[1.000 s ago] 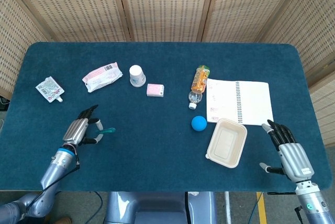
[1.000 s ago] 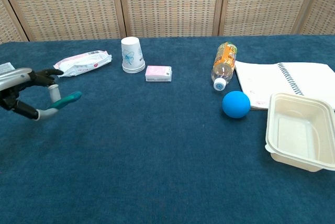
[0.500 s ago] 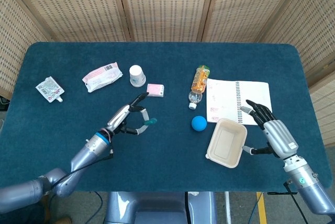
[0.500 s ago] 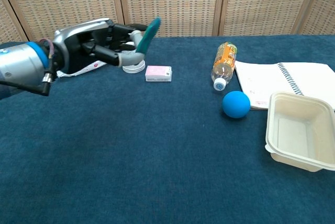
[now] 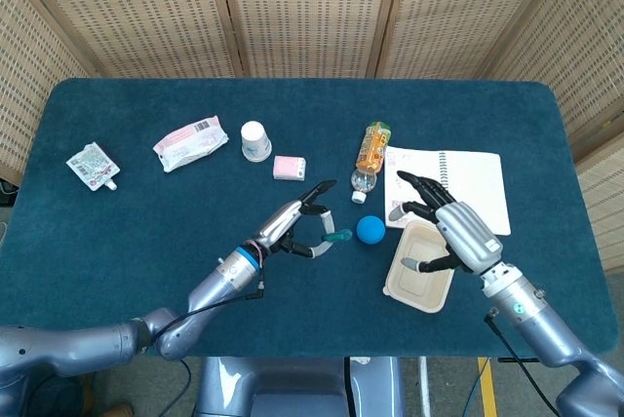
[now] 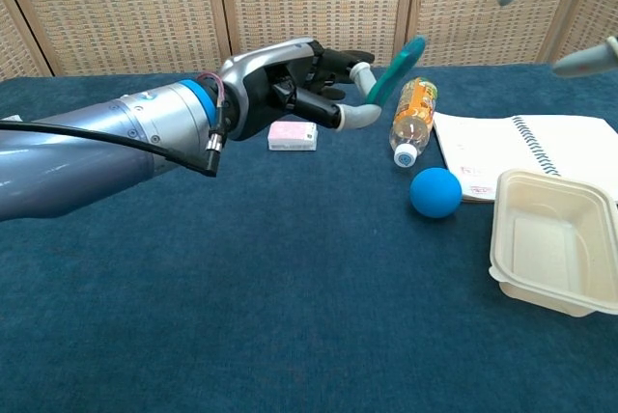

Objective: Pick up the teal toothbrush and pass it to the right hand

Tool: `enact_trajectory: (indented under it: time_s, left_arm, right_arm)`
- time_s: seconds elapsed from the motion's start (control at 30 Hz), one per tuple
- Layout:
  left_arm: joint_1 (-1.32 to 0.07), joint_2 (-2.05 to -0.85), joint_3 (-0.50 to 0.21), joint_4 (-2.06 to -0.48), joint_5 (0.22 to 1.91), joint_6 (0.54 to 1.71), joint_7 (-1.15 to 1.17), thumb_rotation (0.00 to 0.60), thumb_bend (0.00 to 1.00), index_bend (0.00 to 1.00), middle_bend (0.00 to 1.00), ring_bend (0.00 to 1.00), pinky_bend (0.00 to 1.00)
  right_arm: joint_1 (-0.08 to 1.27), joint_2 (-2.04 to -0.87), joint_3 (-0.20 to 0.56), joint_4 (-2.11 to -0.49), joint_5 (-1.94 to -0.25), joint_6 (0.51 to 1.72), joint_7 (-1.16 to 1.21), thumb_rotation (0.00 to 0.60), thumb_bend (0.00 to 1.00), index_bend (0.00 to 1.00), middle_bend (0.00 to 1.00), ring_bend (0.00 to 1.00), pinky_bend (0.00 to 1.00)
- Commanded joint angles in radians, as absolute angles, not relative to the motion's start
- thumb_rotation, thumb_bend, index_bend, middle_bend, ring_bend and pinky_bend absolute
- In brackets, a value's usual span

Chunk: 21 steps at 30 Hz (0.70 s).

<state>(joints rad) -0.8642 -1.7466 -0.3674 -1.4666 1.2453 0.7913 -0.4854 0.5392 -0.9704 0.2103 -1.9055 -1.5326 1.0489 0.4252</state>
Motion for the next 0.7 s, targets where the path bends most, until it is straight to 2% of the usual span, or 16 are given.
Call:
enact_trajectory:
  time_s: [0.03, 0.4, 0.7]
  left_arm:
    - [-0.877, -1.757, -0.374, -1.462, 1.231, 0.789, -0.479, 0.6, 0.76, 0.67, 0.0, 0.0, 0.0]
    - [-0.916, -1.784, -0.389, -1.46, 1.192, 0.787, -0.449, 0.6, 0.76, 0.67, 0.0, 0.0, 0.0]
    - [-0.927, -1.787, -0.397, -1.457, 1.175, 0.789, -0.451, 0.6, 0.76, 0.67, 0.0, 0.0, 0.0]
  right_arm:
    - [0.579, -0.977, 0.232, -1.938, -1.478, 0.996, 0.411, 0.6, 0.36, 0.41, 0.0, 0.0, 0.0]
    - [0.654, -1.026, 0.268, -1.968, -1.331, 0.936, 0.28, 0.6, 0.44, 0.45, 0.0, 0.0, 0.0]
    - [0.665, -1.029, 0.259, -1.985, -1.294, 0.925, 0.231, 0.6, 0.46, 0.45, 0.0, 0.0, 0.0]
